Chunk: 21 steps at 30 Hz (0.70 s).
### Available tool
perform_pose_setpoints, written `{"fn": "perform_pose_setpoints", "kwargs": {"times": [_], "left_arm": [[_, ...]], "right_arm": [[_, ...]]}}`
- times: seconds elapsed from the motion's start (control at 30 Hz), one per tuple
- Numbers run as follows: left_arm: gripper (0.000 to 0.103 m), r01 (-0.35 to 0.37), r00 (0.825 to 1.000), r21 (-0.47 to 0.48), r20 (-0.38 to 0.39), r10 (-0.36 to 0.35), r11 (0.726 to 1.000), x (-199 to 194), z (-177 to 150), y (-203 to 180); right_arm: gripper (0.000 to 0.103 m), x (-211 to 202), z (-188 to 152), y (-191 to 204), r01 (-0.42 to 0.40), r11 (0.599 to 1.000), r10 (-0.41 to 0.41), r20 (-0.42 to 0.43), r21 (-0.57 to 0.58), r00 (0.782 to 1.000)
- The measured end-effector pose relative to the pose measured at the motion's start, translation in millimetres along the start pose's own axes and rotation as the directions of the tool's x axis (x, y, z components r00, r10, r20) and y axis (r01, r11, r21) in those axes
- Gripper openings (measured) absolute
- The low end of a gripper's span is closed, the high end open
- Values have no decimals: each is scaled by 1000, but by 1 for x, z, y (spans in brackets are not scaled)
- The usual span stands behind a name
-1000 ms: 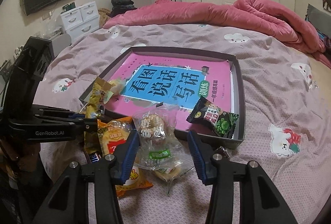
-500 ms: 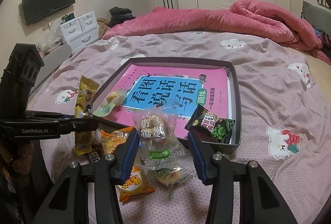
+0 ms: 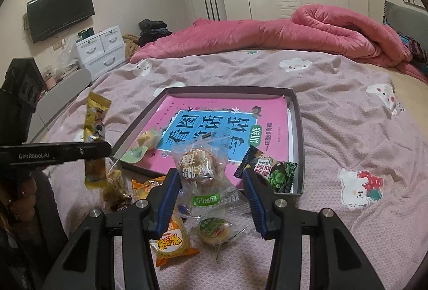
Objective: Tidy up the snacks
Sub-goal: 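Lift the gold chip bag with the left gripper toward the tray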
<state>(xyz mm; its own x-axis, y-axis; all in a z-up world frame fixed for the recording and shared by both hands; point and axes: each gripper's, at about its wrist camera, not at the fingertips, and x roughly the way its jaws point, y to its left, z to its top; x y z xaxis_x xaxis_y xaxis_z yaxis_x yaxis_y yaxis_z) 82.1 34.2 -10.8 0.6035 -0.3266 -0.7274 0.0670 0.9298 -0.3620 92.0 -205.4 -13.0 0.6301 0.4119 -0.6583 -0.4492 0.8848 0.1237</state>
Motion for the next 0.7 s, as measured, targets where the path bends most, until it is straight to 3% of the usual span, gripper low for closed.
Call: {"fn": "perform_pose_setpoints", "kwargs": {"times": [0.7], "left_arm": [[17, -60, 996, 35, 69, 57, 998, -9, 16, -7]], "right_arm": [[49, -11, 9, -13, 7, 998, -11, 68, 60, 998]]}}
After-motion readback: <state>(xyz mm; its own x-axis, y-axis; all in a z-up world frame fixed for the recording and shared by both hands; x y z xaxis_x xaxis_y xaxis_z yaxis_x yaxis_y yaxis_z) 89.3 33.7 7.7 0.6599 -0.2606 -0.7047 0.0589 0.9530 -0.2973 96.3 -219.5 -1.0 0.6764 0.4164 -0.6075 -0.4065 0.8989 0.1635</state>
